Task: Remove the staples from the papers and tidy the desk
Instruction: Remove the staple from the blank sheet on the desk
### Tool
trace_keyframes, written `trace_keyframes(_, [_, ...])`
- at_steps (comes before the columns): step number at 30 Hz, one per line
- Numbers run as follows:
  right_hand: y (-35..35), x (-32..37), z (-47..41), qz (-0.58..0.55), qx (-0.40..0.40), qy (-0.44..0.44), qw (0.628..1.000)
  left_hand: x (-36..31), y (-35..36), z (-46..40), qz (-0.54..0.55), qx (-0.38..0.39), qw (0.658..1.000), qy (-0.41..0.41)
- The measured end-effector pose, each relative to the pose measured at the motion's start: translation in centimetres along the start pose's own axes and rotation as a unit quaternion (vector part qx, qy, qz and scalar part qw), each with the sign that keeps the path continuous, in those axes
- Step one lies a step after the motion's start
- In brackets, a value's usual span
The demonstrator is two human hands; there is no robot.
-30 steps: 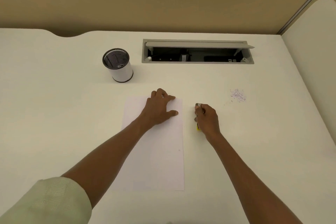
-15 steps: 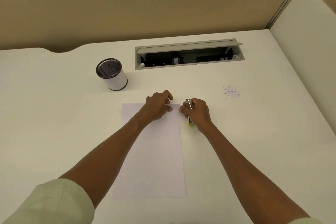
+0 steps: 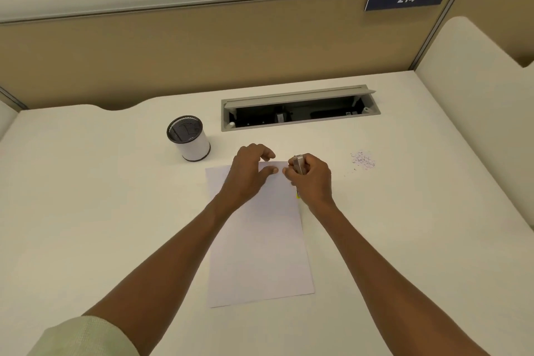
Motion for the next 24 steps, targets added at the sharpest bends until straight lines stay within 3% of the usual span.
trace_keyframes(3, [-0.8,1.8,0.9,0.053,-0.058,-0.057,0.995,-1.9,-1.4,1.7,-0.002,-0.121,0.992,-0.035])
trace_keyframes(5, [-1.1,2.9,1.7,0.068,-0.08,-0.104,0.989,-1.9,-1.1,2.6,0.089,-0.12,0.98,-0.128])
trace_keyframes(9, [-0.4,3.7,3.6,0.134,-0.085,-0.179,0.971,-1.5,1.1,4.3,0.33,-0.078,0.893,-0.297])
trace_keyframes(12, [-0.1,3.5,4.8,0.148,-0.079,-0.192,0.967,-0.7,1.6,5.6,0.404,-0.095,0.843,-0.343])
trace_keyframes(16, [-0.3,1.9,5.7,0.077,-0.031,-0.125,0.989,0.3,1.8,6.6,0.362,-0.055,0.881,-0.3])
trace_keyframes(18, [-0.8,0.1,5.9,-0.023,0.004,0.003,1.0,0.6,1.9,7.1,0.339,-0.043,0.898,-0.276])
trace_keyframes(21, [-0.8,-1.9,6.7,-0.112,0.091,0.149,0.978,0.9,2.1,8.1,0.338,-0.05,0.901,-0.267])
trace_keyframes(24, [-1.7,-2.5,7.0,-0.105,0.137,0.15,0.974,0.9,2.4,9.0,0.346,-0.069,0.898,-0.261])
Point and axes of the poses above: each hand's wrist, its own z-axis away from the middle knuckle, its own y-axis out of the palm, x = y × z, the point moved 7 cm from there along -z, towards the middle knuckle, and after that the axes turned 9 degrees about z, right-handed, at the moved point
